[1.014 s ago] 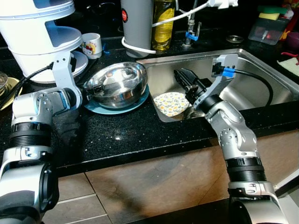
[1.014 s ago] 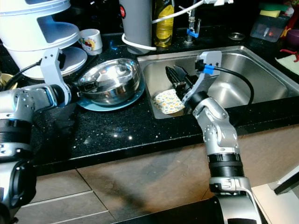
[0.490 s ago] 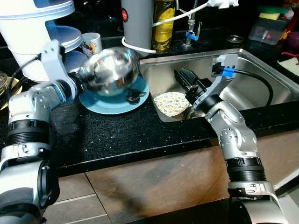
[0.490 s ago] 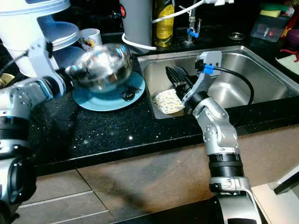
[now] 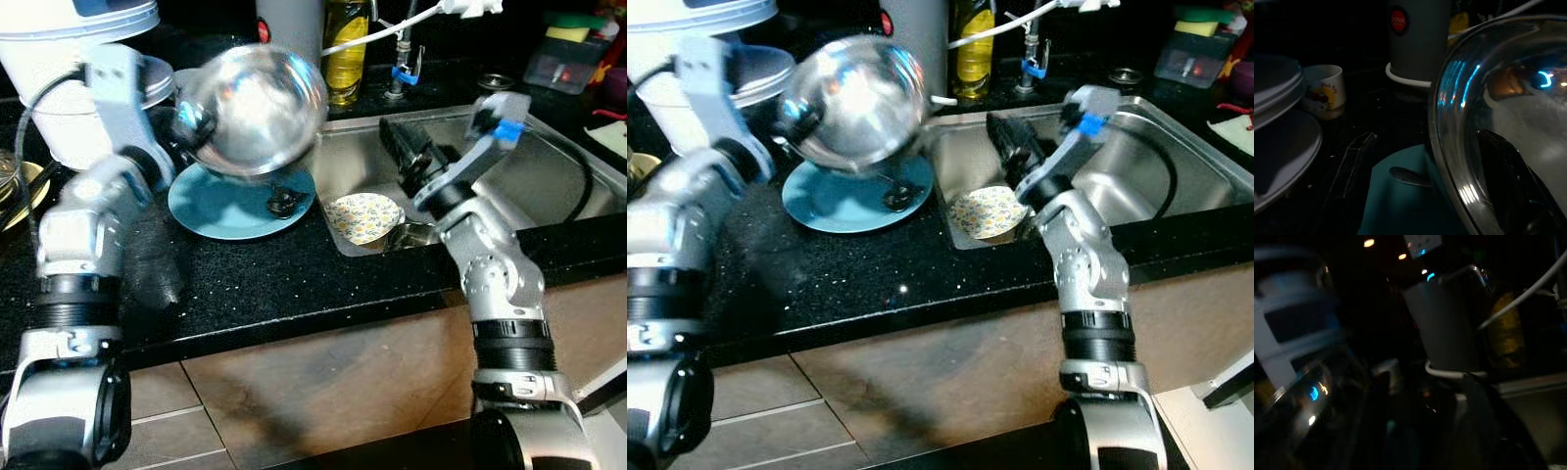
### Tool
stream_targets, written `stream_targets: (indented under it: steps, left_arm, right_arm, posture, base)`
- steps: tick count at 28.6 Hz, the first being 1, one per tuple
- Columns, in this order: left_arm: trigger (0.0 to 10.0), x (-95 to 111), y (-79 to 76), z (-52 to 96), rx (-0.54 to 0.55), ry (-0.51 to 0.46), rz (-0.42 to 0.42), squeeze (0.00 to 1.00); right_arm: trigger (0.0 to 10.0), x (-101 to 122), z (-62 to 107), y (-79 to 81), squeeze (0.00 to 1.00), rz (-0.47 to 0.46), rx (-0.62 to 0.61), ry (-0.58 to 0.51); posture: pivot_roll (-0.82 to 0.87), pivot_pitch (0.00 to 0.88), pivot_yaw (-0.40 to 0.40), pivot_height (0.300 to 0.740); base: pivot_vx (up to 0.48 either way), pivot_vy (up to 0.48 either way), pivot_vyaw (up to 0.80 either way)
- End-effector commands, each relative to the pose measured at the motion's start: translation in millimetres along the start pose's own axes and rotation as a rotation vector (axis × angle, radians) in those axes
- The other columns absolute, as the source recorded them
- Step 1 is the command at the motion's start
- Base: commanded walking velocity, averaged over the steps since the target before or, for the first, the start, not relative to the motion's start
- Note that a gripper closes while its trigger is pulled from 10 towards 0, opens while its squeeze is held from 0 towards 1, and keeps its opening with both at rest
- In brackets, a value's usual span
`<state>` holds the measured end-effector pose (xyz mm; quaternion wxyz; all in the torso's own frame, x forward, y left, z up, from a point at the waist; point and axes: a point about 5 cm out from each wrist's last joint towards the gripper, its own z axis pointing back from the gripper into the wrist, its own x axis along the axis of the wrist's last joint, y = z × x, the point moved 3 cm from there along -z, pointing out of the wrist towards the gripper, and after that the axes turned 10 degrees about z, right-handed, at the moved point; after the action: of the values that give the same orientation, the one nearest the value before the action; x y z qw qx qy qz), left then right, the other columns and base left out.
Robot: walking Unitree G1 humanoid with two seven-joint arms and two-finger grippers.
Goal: Kitchen organization
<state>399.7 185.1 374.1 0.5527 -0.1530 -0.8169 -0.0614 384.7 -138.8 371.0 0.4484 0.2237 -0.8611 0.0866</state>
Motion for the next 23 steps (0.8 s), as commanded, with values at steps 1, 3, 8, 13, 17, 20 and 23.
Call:
stream_targets:
  steps: [1, 3, 8, 13, 17, 20, 23]
  left_arm:
    - [0.0, 8, -6.0, 2.1, -0.007, -0.064, -0.104, 0.0]
    - [0.0, 8, -10.5, 1.9, -0.015, -0.079, -0.148, 0.0]
    - [0.0, 14, -24.2, -0.8, -0.024, -0.15, -0.218, 0.0]
    - [0.0, 26, -34.1, -1.3, -0.035, -0.234, -0.308, 0.0]
    - [0.0, 34, -40.9, -0.7, -0.055, -0.298, -0.362, 0.0]
    - [0.0, 37, -42.4, 0.0, -0.06, -0.322, -0.381, 0.0]
    - [0.0, 43, -43.6, 2.6, -0.059, -0.372, -0.418, 0.0]
  right_arm:
    - [10.0, 15, -5.0, 7.1, 1.0, -0.082, 0.015, -0.044]
    - [10.0, 20, -7.4, 15.7, 1.0, -0.122, 0.052, -0.055]
    - [10.0, 13, -9.0, 44.4, 1.0, -0.087, 0.172, 0.029]
    - [10.0, -5, -7.4, 43.6, 1.0, -0.047, 0.132, 0.151]
    - [10.0, -15, -5.5, 34.7, 0.0, 0.039, 0.084, 0.246]
    - [10.0, -18, -4.4, 30.3, 0.0, 0.08, 0.06, 0.273]
    - [10.0, -18, -4.1, 21.5, 0.0, 0.114, 0.003, 0.288]
  posture:
    - [0.01, 0.177, 0.028, 0.74]
    - [0.01, 0.177, 0.028, 0.74]
    - [0.01, 0.178, 0.029, 0.74]
    - [0.01, 0.178, 0.029, 0.74]
    - [0.01, 0.179, 0.033, 0.74]
    - [0.01, 0.179, 0.033, 0.74]
    - [0.01, 0.178, 0.032, 0.74]
  base:
    - [0.0, 0.0, 0.0]
    - [0.0, 0.0, 0.0]
    - [0.0, 0.0, 0.0]
    - [0.0, 0.0, 0.0]
    - [0.0, 0.0, 0.0]
    - [0.0, 0.0, 0.0]
    - [0.0, 0.0, 0.0]
